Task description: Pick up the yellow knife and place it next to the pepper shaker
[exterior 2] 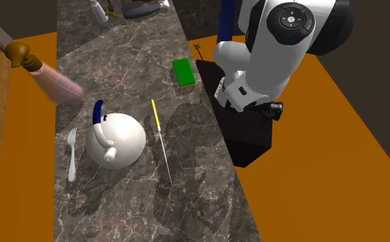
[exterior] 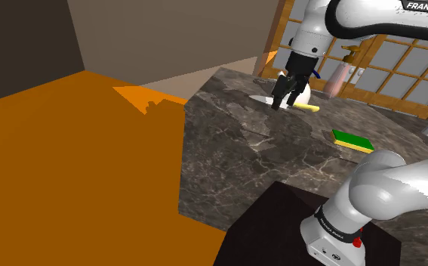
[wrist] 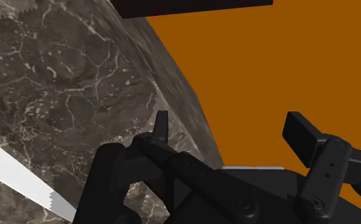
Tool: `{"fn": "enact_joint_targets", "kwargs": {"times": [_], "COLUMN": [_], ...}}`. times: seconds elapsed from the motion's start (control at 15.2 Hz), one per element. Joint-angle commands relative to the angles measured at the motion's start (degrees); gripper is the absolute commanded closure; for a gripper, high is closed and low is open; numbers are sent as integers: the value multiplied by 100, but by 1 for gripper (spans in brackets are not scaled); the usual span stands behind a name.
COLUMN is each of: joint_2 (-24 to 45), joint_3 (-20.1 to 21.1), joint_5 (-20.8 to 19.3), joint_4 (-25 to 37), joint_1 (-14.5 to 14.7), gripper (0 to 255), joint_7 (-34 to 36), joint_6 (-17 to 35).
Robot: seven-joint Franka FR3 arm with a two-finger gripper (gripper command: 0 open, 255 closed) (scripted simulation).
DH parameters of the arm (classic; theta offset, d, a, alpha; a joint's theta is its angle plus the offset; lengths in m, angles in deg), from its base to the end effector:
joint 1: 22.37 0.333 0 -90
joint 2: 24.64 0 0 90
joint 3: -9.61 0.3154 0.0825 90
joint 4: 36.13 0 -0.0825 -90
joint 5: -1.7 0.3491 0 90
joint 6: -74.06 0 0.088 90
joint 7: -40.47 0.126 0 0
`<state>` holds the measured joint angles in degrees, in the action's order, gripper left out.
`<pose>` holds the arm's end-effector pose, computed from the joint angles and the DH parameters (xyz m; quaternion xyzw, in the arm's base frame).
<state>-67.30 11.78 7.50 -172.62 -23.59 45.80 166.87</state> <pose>0.2865 0.0198 0.5524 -0.9982 0.0462 0.0109 0.0372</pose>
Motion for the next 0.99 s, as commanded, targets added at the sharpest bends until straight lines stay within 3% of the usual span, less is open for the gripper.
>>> {"fn": "enact_joint_targets", "kwargs": {"times": [0.0,0.46,0.92], "joint_2": [0,273,1060], "joint_3": [0,-942,-1864], "joint_5": [0,-777,-1363], "joint_4": [0,-141,184], "joint_1": [0,-96,-109], "gripper": [0,0,0], "joint_7": [0,-1758,-3478], "joint_6": [0,363,894]}}
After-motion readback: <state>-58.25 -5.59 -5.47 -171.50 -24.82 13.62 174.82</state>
